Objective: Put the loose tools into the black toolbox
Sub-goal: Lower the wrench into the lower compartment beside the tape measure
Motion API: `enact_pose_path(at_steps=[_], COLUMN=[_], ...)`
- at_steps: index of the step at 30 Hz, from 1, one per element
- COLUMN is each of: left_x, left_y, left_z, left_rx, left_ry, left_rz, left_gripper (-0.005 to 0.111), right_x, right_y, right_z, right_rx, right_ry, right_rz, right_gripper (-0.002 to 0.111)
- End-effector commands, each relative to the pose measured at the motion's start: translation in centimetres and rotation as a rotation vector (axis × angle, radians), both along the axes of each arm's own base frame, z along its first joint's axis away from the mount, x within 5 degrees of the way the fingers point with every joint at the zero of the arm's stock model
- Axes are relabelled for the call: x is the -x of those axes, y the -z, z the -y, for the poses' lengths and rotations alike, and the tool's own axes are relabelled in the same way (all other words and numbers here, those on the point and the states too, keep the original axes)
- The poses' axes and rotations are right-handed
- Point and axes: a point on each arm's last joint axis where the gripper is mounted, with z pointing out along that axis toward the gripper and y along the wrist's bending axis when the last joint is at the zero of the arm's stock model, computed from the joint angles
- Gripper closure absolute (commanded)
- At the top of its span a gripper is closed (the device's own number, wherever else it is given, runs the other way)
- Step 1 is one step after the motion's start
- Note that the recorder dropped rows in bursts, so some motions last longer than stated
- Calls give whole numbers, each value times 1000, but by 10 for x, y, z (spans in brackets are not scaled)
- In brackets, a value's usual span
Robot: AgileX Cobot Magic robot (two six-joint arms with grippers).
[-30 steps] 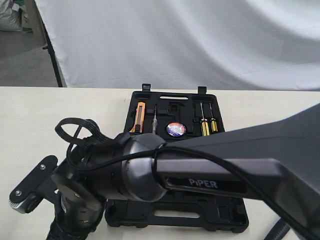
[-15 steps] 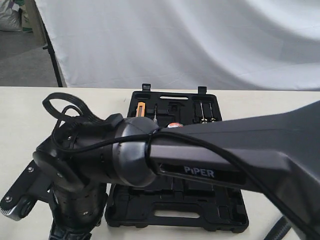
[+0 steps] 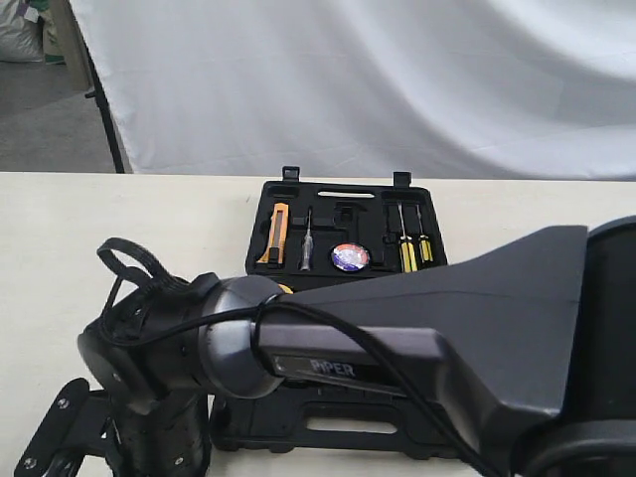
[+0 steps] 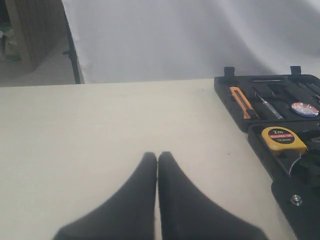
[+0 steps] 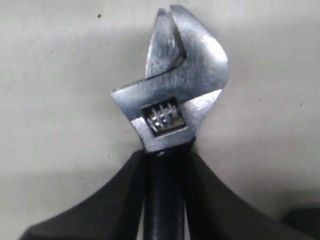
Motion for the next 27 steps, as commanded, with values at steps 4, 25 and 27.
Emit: enact_pose_path(at_steps=[4,25,27], left_x=[0,0,0], left_y=[1,1,1], left_z=[0,0,0], left_rx=[12,12,12], left_ry=[3,3,3], left_rz=[-1,-1,-1], left_gripper=[106,106,106], right_x=[5,-131,-141], right_y=[-4,-107,-99], right_z=[2,105,111], right_rx=[5,-49,-26], right_ry=[-37,203,196], right_rz=[-35,145,143], right_gripper=[109,109,109])
